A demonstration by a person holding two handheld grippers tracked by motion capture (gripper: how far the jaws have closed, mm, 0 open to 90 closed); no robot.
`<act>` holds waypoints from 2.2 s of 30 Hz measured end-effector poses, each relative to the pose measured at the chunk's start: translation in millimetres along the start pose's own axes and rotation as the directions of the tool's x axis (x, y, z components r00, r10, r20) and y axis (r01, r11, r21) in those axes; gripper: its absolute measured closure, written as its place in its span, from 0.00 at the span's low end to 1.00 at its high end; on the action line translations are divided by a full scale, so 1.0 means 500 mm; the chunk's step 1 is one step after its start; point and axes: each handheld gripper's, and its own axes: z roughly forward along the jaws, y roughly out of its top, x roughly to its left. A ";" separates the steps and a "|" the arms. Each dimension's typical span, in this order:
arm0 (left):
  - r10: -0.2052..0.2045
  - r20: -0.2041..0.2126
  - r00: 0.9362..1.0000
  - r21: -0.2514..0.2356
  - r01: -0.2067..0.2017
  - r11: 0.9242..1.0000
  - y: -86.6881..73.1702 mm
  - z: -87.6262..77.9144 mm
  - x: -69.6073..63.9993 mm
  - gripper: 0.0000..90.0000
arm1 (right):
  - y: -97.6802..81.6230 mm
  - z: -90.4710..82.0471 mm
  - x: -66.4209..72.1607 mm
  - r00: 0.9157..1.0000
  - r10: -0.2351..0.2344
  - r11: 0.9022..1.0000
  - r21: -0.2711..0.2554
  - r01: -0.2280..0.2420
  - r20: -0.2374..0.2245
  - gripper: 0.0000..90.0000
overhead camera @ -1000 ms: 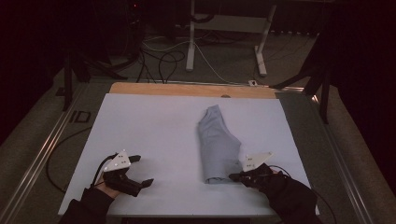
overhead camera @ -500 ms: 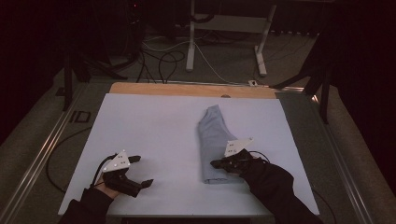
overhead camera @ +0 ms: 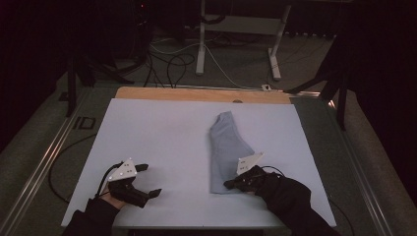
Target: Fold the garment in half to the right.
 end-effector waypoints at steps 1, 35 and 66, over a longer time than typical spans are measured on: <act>-0.003 -0.001 1.000 -0.001 0.003 1.000 0.000 0.000 0.000 0.00 | -0.001 -0.001 0.002 1.000 0.000 1.000 -0.002 0.000 -0.004 1.00; -0.001 0.000 1.000 -0.002 0.001 1.000 0.001 -0.004 0.002 0.00 | 0.044 -0.065 -0.014 0.990 0.072 0.979 -0.198 -0.047 0.120 0.46; -0.005 0.004 1.000 -0.002 0.005 1.000 0.000 -0.005 0.002 0.00 | 0.070 -0.088 -0.044 0.978 0.125 0.976 -0.199 -0.090 0.168 0.09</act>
